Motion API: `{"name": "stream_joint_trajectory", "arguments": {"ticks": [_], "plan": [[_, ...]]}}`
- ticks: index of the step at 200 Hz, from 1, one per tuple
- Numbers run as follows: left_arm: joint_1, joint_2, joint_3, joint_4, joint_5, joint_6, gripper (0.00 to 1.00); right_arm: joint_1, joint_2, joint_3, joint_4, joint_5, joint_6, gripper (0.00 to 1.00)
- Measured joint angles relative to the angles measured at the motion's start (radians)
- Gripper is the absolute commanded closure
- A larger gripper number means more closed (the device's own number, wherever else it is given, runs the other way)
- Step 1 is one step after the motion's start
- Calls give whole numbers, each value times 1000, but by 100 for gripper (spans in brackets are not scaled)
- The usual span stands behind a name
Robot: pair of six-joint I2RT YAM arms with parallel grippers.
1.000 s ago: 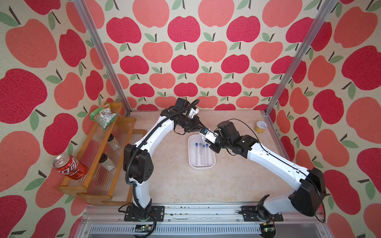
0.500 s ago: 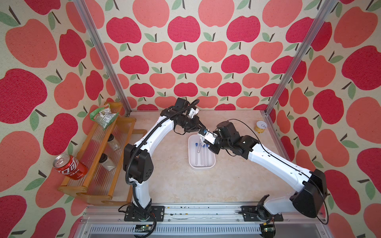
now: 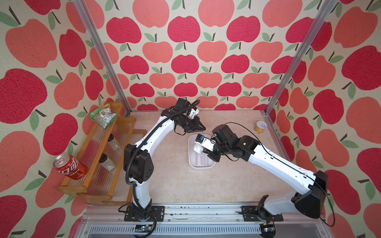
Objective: Wipe the exteriors of test tubes
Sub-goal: Wipe the dirt from the test tube.
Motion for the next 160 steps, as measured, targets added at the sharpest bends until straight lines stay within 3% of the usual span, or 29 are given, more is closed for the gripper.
{"name": "stream_joint_trajectory", "arguments": {"ticks": [63, 160], "plan": [[-22, 4, 30, -40, -49, 26, 86, 0, 144, 204, -176, 143, -53, 100], [-17, 14, 31, -37, -85, 40, 86, -9, 306, 404, -276, 354, -160, 100]]}}
